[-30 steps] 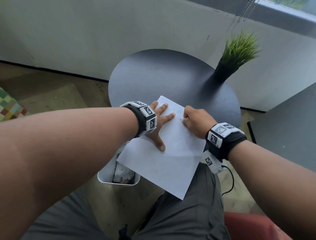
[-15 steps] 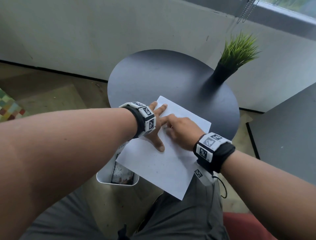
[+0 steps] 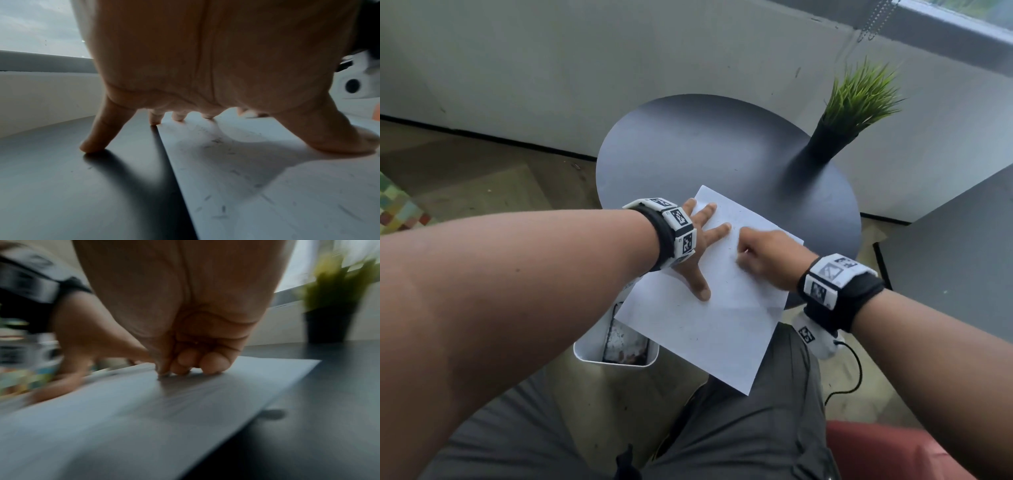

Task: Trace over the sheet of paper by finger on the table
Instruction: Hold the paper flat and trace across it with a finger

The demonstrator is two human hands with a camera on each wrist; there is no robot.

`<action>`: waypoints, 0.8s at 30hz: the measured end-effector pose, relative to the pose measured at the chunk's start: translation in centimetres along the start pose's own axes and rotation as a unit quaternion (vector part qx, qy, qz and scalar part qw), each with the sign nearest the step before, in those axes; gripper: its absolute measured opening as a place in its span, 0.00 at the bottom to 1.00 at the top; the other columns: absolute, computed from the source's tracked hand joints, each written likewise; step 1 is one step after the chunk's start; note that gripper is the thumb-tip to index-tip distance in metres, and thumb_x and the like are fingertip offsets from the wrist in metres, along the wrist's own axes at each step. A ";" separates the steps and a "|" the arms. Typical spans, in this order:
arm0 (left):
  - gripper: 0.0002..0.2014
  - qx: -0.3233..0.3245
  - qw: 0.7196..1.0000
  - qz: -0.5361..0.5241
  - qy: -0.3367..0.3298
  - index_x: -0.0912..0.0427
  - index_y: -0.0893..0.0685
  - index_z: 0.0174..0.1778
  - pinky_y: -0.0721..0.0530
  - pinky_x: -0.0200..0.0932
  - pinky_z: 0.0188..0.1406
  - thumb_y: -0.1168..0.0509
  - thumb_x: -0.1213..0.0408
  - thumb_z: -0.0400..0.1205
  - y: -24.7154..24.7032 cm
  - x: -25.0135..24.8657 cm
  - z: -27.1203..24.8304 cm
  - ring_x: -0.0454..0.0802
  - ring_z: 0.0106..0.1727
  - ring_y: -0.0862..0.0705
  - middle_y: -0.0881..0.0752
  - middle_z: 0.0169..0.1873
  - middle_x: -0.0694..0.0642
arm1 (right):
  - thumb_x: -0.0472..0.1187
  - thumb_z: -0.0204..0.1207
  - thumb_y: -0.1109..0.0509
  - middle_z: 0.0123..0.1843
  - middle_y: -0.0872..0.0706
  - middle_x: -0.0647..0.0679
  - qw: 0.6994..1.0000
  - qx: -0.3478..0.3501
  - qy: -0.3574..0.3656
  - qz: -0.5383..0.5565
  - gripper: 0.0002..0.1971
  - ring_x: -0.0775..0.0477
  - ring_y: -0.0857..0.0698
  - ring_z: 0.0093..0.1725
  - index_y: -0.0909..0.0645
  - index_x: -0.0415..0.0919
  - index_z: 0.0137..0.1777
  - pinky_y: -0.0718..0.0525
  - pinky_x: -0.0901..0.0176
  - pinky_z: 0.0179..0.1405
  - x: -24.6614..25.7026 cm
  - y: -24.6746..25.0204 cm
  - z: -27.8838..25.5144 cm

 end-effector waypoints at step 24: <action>0.69 0.012 1.000 0.005 0.004 0.28 0.69 0.83 0.47 0.80 0.80 0.28 0.20 0.57 0.3 -0.3 -0.3 0.69 0.86 0.69 0.71 0.87 0.56 | 0.47 0.81 0.38 0.48 0.17 0.43 0.997 -0.043 -0.059 0.011 0.07 0.36 0.19 0.52 0.28 0.43 0.50 0.21 0.50 0.46 -1.3 0.2 0.2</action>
Point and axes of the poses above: each hand's wrist, its own z-axis towards the middle knuckle, its own y-axis out of the back of the hand, x = y × z, the point moved 2 cm from there along z, towards the middle knuckle
